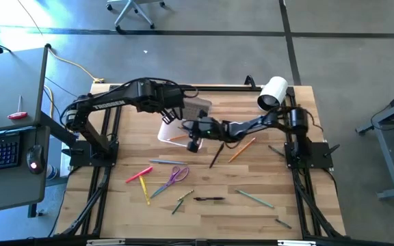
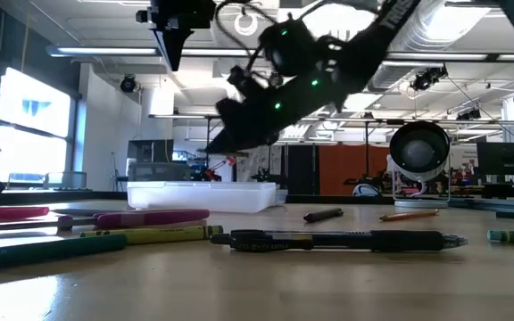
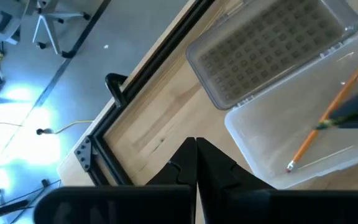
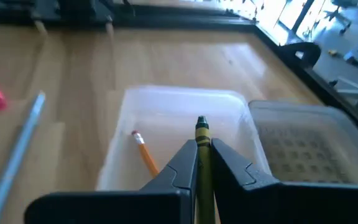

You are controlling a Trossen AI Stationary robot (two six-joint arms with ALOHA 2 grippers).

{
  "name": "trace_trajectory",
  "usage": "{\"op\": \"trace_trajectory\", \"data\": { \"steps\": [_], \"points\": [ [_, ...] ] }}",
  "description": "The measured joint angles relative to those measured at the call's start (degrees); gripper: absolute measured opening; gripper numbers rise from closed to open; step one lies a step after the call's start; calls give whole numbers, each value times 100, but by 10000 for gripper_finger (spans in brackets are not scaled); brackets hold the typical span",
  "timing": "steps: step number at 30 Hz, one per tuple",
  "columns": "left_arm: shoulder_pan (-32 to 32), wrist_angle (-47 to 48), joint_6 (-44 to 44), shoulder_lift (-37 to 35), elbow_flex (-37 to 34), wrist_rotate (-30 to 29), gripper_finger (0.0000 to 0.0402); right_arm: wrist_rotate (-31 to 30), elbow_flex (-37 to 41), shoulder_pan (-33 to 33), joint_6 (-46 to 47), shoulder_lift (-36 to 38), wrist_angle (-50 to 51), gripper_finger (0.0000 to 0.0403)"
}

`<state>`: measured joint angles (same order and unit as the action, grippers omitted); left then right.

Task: Pick & place school supplies into a supply box
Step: Put the green crayon into the black supply box, then put the black pen into the black supply box

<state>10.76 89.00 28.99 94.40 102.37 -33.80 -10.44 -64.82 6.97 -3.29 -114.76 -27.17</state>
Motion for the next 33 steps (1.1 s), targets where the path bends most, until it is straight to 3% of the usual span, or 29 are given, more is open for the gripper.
{"op": "trace_trajectory", "data": {
  "steps": [9, 18, 22, 28, 33],
  "points": [
    [-2, -7, -4, 14, 0, 63, 36, 186, -602, 248, 324, -654, 648, 22],
    [-2, -9, -15, 15, -1, 63, 39, 181, -561, 361, 162, -549, 883, 85],
    [-2, -11, -17, 16, -1, 64, 45, 578, -561, 239, -455, 87, 1697, 104],
    [0, 5, -2, 16, -1, 147, 35, 1522, -565, -133, -1647, 1745, 4453, 104],
    [0, -2, -7, 16, 0, 367, 29, 1184, -565, -486, -3175, 2812, 6351, 99]
  ]
}}
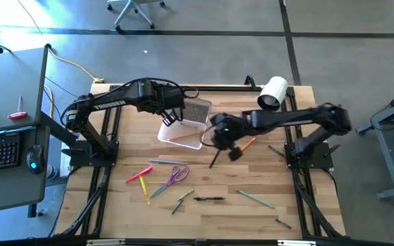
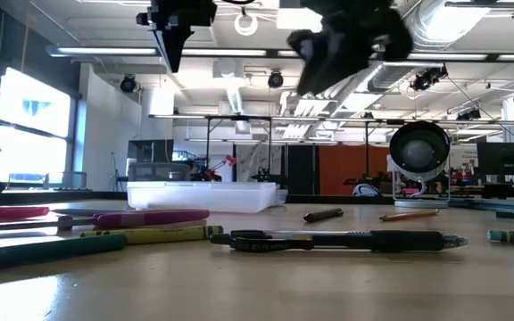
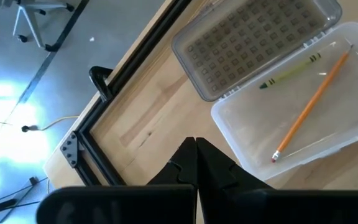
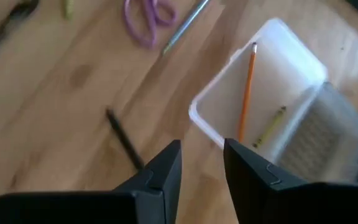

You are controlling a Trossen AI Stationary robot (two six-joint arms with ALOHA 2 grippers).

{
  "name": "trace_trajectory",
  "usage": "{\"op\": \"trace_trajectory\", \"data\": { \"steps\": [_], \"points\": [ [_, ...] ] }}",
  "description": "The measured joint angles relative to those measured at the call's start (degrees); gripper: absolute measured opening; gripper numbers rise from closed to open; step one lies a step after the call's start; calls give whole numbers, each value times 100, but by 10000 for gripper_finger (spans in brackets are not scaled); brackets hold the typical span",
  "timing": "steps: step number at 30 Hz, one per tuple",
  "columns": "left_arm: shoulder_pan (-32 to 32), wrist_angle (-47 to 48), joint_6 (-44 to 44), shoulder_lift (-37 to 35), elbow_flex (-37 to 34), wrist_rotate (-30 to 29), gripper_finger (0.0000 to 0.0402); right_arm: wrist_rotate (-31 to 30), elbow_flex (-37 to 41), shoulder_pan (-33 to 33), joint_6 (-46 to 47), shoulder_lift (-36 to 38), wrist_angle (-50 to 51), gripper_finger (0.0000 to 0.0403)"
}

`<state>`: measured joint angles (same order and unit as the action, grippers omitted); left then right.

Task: Pick & place school supplies into a supply box
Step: Put the black pen into the black supply box

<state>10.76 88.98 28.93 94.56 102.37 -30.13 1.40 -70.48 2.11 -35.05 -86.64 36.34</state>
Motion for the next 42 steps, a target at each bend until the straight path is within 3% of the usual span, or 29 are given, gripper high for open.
{"op": "trace_trajectory", "data": {
  "steps": [4, 8, 18, 31, 42],
  "points": [
    [0, -18, 1, 2, -1, -22, 38, 114, 0, -136, 94, 83, 102, 99],
    [0, -50, 3, 2, 0, -26, 47, 569, 2, -158, 121, -370, 146, 99],
    [0, -45, 1, 2, -1, 2, 32, 349, 7, -153, -86, -1583, 172, 99],
    [-2, -69, 2, 4, -2, 389, 46, 137, 9, -153, -144, -2256, 37, 99],
    [-2, -68, -11, 4, 0, 387, 46, 370, -22, -145, -385, -2571, -32, 91]
  ]
}}
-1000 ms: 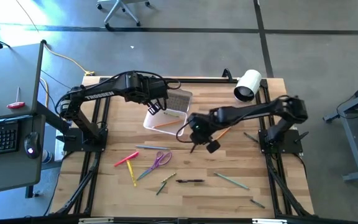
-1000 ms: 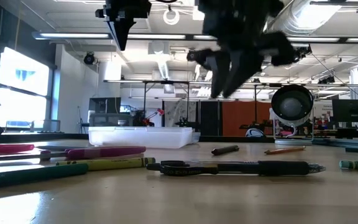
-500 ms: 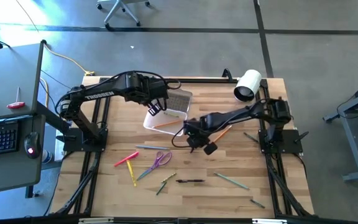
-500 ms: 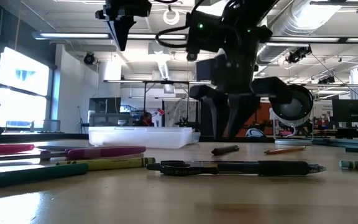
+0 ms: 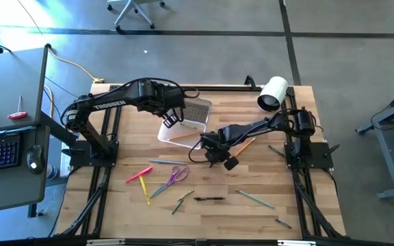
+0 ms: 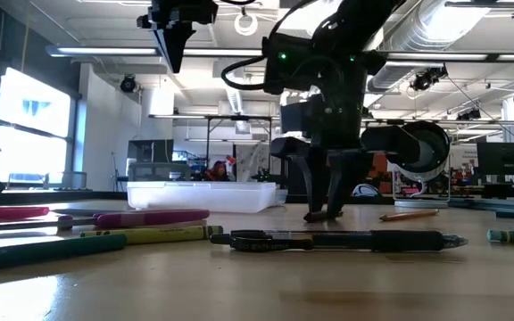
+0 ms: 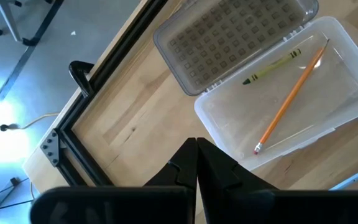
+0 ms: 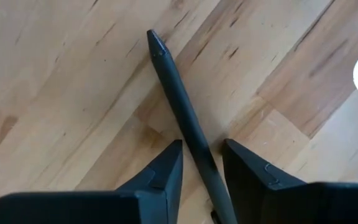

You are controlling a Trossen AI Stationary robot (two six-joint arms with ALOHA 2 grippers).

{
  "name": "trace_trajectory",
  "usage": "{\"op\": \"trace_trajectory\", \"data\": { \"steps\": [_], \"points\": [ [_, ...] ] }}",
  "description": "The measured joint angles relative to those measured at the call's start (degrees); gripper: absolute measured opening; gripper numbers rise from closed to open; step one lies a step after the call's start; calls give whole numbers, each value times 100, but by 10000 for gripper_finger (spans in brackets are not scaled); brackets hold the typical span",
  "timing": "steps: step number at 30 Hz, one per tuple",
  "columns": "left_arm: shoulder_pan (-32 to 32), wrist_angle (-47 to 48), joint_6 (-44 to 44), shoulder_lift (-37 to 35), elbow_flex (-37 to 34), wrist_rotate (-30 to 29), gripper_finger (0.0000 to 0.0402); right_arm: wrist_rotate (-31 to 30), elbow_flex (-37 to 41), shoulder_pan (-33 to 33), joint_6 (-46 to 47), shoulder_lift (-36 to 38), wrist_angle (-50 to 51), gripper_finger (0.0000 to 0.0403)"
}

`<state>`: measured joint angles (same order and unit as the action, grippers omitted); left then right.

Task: Pick & place school supplies into a supply box
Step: Put the black pen into the black supply box

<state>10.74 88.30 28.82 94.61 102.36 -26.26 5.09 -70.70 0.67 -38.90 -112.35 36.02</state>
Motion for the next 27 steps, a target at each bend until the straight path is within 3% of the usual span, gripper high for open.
{"op": "trace_trajectory", "data": {
  "steps": [7, 14, 20, 23, 27],
  "points": [
    [0, 5, 0, 0, 0, -2, 46, -160, -15, -26, 67, -16, -73, 12],
    [0, 10, -2, 0, 0, -4, 46, -644, -627, -230, 399, -15, 1303, 34],
    [0, 10, 0, 0, -1, -7, 46, -669, -1437, -363, 398, 41, 1681, 7],
    [-1, 10, 0, 0, -1, -7, 46, -1105, -1677, -388, 237, 40, 1303, 19],
    [-2, 10, 0, -1, 0, -6, 46, -1811, -1586, -277, 150, 49, -130, 20]
  ]
}}
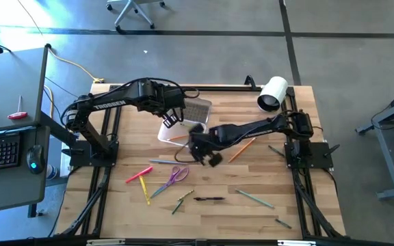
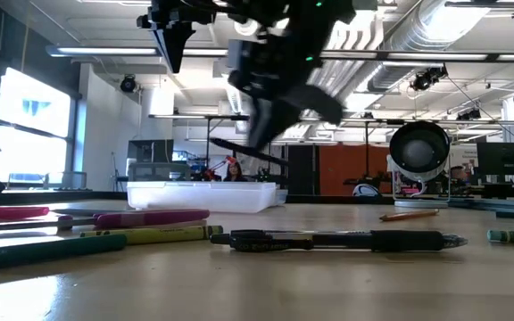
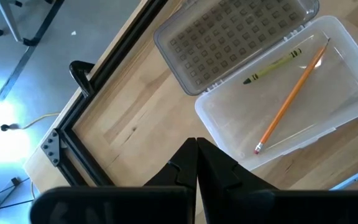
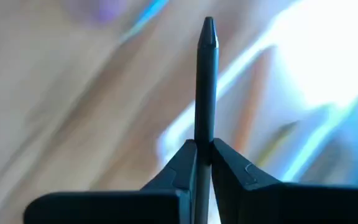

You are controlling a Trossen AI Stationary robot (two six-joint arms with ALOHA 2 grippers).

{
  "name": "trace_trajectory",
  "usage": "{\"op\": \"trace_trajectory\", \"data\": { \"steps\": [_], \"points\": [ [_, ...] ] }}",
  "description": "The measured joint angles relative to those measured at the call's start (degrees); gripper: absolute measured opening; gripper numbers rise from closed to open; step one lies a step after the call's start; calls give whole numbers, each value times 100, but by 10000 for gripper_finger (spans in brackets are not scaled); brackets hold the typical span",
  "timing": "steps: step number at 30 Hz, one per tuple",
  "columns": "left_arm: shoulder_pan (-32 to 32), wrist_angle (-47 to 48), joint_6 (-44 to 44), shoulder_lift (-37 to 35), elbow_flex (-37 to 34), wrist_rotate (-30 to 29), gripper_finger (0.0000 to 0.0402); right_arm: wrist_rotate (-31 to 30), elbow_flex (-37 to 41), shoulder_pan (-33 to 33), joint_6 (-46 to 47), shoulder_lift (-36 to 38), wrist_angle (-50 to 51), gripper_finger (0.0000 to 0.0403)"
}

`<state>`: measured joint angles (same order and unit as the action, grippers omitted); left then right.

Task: Pick & place school supplies into a supply box
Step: Put the black pen into the black supply box, then put the orange pencil into the black supply box

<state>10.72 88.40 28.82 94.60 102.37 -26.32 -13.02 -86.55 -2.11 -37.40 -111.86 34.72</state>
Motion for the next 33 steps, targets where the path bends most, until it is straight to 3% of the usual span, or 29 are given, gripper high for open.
{"op": "trace_trajectory", "data": {
  "steps": [4, 10, 16, 21, 33],
  "points": [
    [2, 0, 17, 1, 0, 112, 46, 156, 237, 271, 482, -2, -1750, 6],
    [0, 1, 41, 1, -1, 387, 46, 488, 618, 575, 617, -2, -2834, 15],
    [0, 2, 146, 1, 0, 419, 46, 673, 1108, 845, 1276, 1, -3068, 16],
    [0, 2, 146, 1, -1, 419, 46, 576, 1489, 964, 1296, -2, -3441, 18],
    [0, 0, 150, 1, -2, 387, 46, -115, 1509, 914, 1118, 26, -3622, 97]
  ]
}}
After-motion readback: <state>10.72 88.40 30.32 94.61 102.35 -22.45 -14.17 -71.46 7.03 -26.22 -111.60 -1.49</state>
